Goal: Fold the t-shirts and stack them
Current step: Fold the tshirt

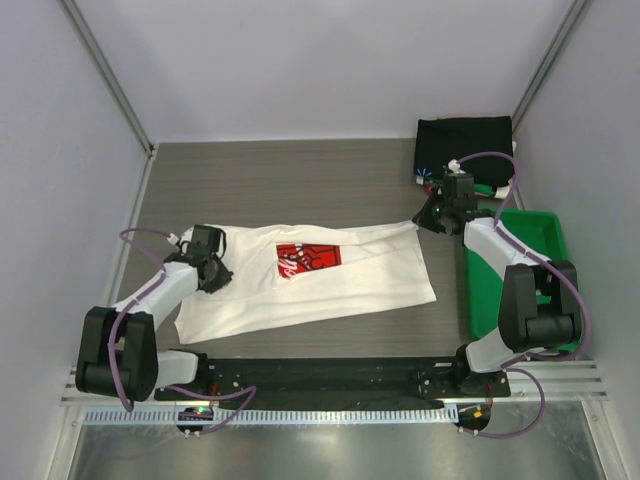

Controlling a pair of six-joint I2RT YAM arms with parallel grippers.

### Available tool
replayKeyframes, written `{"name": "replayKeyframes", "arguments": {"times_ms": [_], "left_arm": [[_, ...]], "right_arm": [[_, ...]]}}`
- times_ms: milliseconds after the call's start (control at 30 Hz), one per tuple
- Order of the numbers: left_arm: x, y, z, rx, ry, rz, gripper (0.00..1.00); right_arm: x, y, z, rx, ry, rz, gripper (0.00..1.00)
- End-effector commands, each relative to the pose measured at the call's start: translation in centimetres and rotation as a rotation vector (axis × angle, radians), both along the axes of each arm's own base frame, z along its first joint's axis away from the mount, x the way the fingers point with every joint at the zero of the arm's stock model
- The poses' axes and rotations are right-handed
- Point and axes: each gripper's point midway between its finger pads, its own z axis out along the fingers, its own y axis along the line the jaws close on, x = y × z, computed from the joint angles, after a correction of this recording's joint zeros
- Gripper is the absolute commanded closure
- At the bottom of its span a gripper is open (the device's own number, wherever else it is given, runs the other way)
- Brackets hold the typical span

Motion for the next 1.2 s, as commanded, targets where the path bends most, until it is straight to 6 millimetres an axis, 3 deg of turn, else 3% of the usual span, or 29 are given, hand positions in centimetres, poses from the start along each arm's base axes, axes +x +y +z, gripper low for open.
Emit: {"name": "replayKeyframes", "arguments": {"times_ms": [0, 100, 200, 300, 333, 400, 467, 567, 967, 1167], "left_arm": [[1.2, 0.0, 0.5, 0.010, -0.051, -0.012, 0.81], [1.6, -0.7, 0.8, -0.024, -0.076, -0.036, 1.00], [1.9, -1.0, 2.3, -0.036, -0.116, -0.047, 1.00], [1.9, -0.2, 5.5, -0.007, -0.166, -0.024, 1.00], [2.4, -0.2, 8.0, -0.007, -0.223, -0.023, 1.00], [1.6, 0.3, 9.3, 0.013, -0.217, -0.019, 1.00], [1.6, 0.5, 11.9, 0.015, -0.270, -0.014, 1.00], [0.6, 0.8, 13.5, 0.020, -0.275, -0.004, 1.00], [-5.6, 1.5, 14.5, 0.003, -0.220, 0.017, 1.00], [-7.6, 1.5, 15.4, -0.026, -0.225, 0.041, 1.00]], "right_arm": [[1.2, -0.2, 1.5, -0.012, -0.064, 0.003, 0.99], [1.2, -0.2, 1.3, -0.015, -0.058, 0.005, 0.99], [1.2, -0.2, 1.4, -0.015, -0.060, 0.005, 0.99], [1.5, -0.1, 2.3, -0.005, -0.076, 0.008, 0.99], [1.5, 0.0, 2.6, 0.000, -0.080, 0.010, 0.99], [1.4, 0.1, 3.1, 0.004, -0.087, 0.011, 0.99], [1.4, 0.1, 3.5, 0.006, -0.091, 0.011, 0.99], [1.2, 0.0, 3.6, 0.000, -0.090, 0.012, 0.99], [0.1, -0.9, 2.1, -0.002, -0.052, -0.010, 0.99], [-0.6, -0.9, 1.4, 0.014, -0.036, -0.014, 0.99]]}}
